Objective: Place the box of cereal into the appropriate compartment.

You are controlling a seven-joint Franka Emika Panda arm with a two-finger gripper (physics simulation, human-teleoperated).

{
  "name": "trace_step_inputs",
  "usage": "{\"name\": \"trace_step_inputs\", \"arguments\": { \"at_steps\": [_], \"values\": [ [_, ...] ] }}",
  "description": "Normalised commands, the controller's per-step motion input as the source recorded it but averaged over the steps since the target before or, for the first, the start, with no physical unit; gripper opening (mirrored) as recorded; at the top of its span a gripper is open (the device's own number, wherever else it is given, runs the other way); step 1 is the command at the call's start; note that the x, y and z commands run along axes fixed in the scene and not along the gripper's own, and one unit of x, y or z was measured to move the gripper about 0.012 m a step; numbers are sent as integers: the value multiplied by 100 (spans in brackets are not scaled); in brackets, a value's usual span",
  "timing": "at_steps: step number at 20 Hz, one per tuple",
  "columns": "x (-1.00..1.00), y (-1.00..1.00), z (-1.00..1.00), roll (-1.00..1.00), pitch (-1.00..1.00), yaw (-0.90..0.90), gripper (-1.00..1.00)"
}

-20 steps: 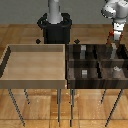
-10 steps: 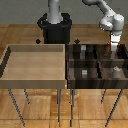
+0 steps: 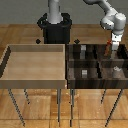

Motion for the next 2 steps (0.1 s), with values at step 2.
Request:
{"name": "trace_step_inputs", "arguments": {
  "at_steps": [2],
  "values": [
    [0, 0, 0, 0, 0, 0, 100]
  ]
}}
